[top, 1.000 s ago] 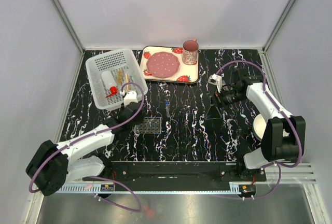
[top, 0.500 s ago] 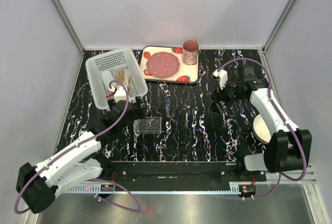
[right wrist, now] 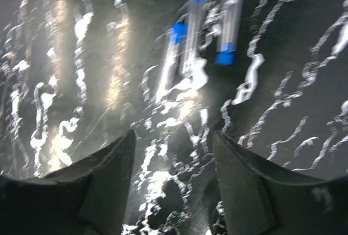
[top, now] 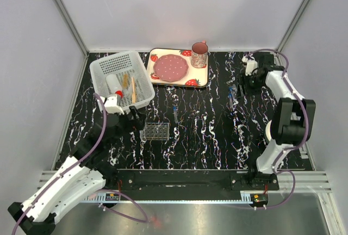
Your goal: Organize the chemistry lab equipment
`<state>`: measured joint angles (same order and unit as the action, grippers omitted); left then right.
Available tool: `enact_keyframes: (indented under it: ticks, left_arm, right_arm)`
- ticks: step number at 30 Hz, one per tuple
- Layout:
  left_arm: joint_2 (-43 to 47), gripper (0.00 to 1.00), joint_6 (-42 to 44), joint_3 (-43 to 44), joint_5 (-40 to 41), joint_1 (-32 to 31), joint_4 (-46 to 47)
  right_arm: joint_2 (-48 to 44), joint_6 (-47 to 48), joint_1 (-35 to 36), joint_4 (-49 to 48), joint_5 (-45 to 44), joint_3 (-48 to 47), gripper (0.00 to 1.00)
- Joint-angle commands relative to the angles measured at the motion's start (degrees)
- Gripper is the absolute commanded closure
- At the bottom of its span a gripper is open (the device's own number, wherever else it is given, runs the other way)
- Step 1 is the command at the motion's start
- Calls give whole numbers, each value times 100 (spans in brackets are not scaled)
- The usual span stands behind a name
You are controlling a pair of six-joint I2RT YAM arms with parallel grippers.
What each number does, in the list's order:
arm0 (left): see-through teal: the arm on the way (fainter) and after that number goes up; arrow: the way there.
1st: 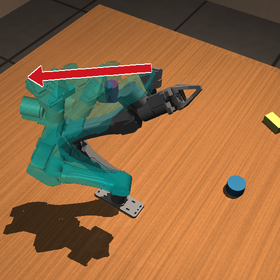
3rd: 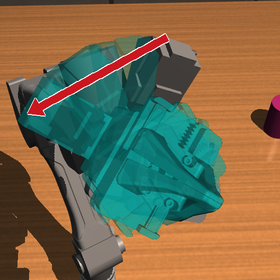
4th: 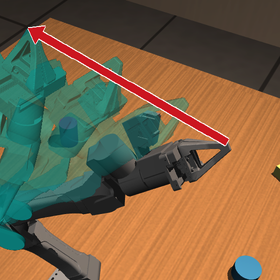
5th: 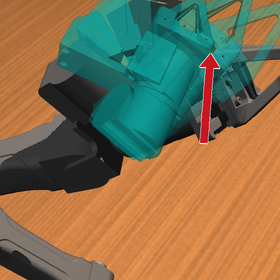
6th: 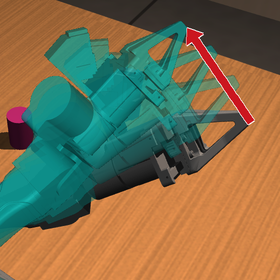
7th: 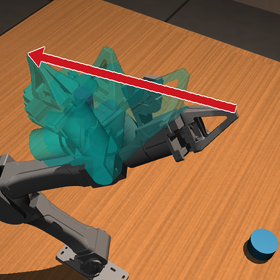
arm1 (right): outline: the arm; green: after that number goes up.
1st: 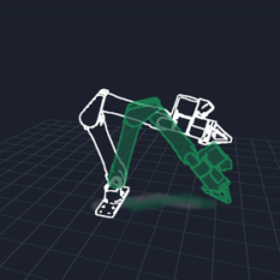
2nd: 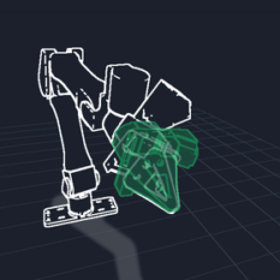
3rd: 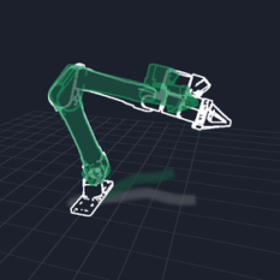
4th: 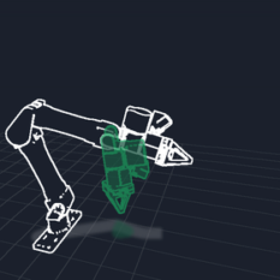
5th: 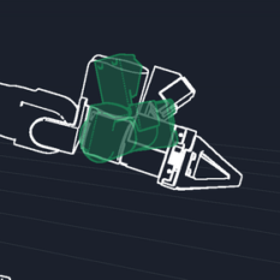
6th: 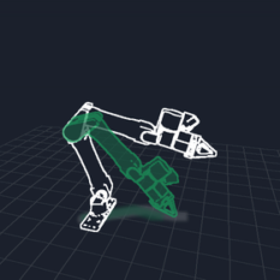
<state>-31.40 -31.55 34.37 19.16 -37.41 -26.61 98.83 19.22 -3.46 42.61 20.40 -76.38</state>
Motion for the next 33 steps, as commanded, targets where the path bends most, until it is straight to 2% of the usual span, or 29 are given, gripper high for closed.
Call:
enact_keyframes:
  ticks: [1, 4, 9, 13, 25, 33]
  left_arm:
    - [362, 1, -62, 44, -158, 32, -265]
    - [573, 1, -123, -35, -105, 32, -362]
    - [766, 1, -211, -150, -131, 32, -397]
    - [749, 1, -167, -115, -70, 32, -468]
    - [608, 1, -141, -62, -140, 32, -433]
    - [609, 1, -167, -44, -193, 32, -433]
  right_arm:
    - [619, -217, -111, 230, -616, -948, 42]
    - [1426, -217, -119, 501, -836, -1598, 53]
    - [2192, -235, -119, 819, -924, -2469, 59]
    - [2553, -173, -119, 1012, -819, -2750, 59]
    - [2852, -138, -119, 1092, -432, -2830, 59]
    - [3265, -191, -119, 1258, -476, -3541, 59]
